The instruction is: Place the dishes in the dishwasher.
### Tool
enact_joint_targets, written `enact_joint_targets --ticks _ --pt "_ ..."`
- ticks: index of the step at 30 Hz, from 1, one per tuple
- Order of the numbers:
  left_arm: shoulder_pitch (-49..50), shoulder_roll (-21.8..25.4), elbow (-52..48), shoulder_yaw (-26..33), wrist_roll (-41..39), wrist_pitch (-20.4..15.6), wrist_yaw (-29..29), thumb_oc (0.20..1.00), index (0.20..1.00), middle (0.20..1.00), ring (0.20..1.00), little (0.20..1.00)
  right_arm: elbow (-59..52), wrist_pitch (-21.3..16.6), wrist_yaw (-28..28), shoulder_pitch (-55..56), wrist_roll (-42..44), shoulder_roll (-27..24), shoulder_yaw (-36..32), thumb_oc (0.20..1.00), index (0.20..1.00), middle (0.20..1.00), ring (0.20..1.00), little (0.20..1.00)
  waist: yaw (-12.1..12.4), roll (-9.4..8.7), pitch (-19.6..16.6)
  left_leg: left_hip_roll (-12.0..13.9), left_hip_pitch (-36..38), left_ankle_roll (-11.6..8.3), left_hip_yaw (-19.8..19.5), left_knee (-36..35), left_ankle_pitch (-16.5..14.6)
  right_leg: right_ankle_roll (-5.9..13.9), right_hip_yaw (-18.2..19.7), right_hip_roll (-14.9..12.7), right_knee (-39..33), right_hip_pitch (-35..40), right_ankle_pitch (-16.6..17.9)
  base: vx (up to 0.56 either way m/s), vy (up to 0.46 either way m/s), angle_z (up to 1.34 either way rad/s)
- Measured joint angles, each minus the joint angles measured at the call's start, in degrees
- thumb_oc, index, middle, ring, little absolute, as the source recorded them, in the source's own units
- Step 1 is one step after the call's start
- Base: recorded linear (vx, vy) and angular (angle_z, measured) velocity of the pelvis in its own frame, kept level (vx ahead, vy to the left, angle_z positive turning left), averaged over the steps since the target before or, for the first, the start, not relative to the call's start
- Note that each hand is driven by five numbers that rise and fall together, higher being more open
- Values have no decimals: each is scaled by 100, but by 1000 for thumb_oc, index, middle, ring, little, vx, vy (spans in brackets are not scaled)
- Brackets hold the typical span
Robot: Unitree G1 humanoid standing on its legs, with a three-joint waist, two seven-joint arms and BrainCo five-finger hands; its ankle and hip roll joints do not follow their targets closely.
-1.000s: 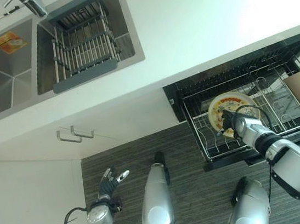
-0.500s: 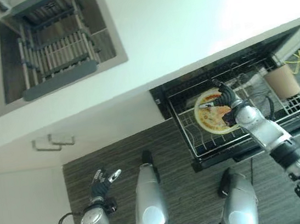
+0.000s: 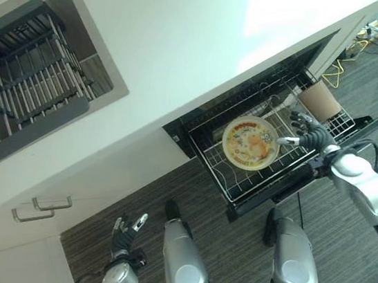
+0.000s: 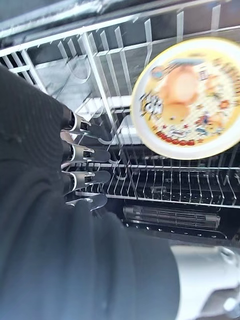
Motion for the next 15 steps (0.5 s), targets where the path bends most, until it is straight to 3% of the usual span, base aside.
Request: enact_joint_targets --ticks 5,9,13,15 --pt "87 -39 12 18 8 34 59 1000 1000 1000 1000 1000 -433 -42 258 201 217 16 -393 1000 1000 1000 1000 1000 -53 -31 -9 20 161 3 32 -47 -5 0 -6 48 -92 166 17 41 -16 -3" --pt "191 -102 82 192 19 34 128 1000 1000 1000 1000 1000 -933 -375 432 441 223 105 -749 1000 1000 1000 1000 1000 -137 -119 -70 41 268 13 68 -114 -11 13 -2 113 -304 310 129 25 -11 -5" --pt "341 -186 354 206 173 29 136 1000 1000 1000 1000 1000 -1025 -664 593 711 228 119 -911 1000 1000 1000 1000 1000 -220 -229 -311 5 507 50 243 -407 3 29 32 182 -862 558 393 40 -24 -15" --pt "495 -268 543 206 178 -25 150 1000 1000 1000 1000 1000 -1082 -874 753 877 349 137 -974 1000 1000 1000 1000 1000 -255 -273 -556 -25 791 61 387 -778 144 92 15 283 -1432 860 702 34 -31 -16"
